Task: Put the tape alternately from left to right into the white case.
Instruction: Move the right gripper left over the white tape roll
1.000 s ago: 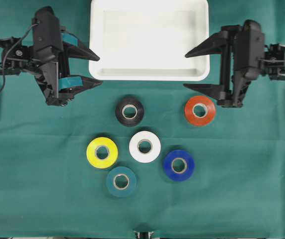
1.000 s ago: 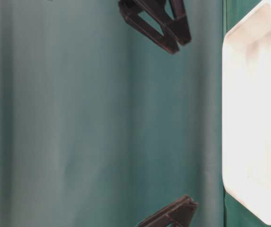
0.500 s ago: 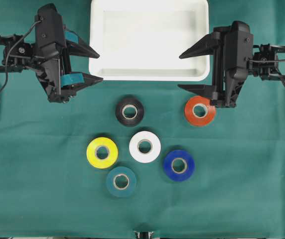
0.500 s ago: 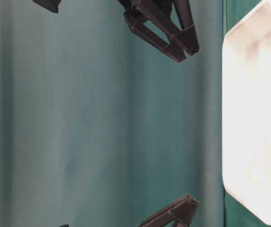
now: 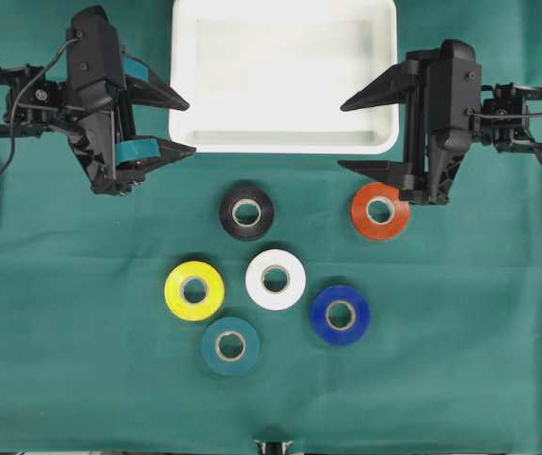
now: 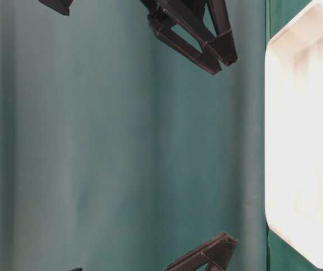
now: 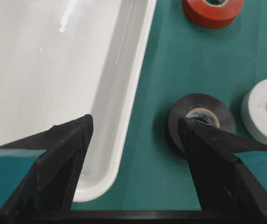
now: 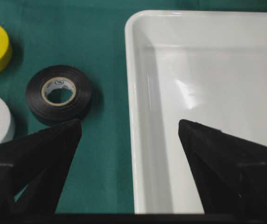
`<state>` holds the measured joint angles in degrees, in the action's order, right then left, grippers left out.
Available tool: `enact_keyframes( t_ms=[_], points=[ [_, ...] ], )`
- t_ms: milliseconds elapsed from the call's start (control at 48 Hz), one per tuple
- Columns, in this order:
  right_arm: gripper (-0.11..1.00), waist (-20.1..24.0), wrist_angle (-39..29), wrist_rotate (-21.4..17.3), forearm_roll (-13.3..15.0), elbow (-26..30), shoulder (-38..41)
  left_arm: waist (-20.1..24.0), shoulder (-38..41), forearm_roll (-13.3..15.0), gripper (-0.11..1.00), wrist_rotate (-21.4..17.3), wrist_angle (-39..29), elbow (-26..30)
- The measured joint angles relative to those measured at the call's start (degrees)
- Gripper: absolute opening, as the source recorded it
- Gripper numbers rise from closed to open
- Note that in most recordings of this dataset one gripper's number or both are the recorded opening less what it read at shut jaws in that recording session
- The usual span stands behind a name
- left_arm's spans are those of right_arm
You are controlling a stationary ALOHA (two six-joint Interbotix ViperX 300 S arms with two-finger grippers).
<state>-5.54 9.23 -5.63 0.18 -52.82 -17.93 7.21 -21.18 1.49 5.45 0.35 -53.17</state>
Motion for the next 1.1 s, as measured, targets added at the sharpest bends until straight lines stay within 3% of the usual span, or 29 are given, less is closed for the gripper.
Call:
enact_keyframes(
  t_ms=[333,687,1104],
  points=[
    [0.78,1.23,0.09,-1.49,0.00,-0.44,0.00,0.00,-0.09,0.00,0.77,0.00,0.00,0.00],
    [0.78,5.54,0.00,-4.22,0.09,-1.23,0.00,0.09,-0.09,0.09,0.77,0.00,0.00,0.00],
    [0.78,11.69,0.79,-4.57,0.09,-1.23,0.09,0.09,-0.09,0.09,0.77,0.00,0.00,0.00]
  ],
)
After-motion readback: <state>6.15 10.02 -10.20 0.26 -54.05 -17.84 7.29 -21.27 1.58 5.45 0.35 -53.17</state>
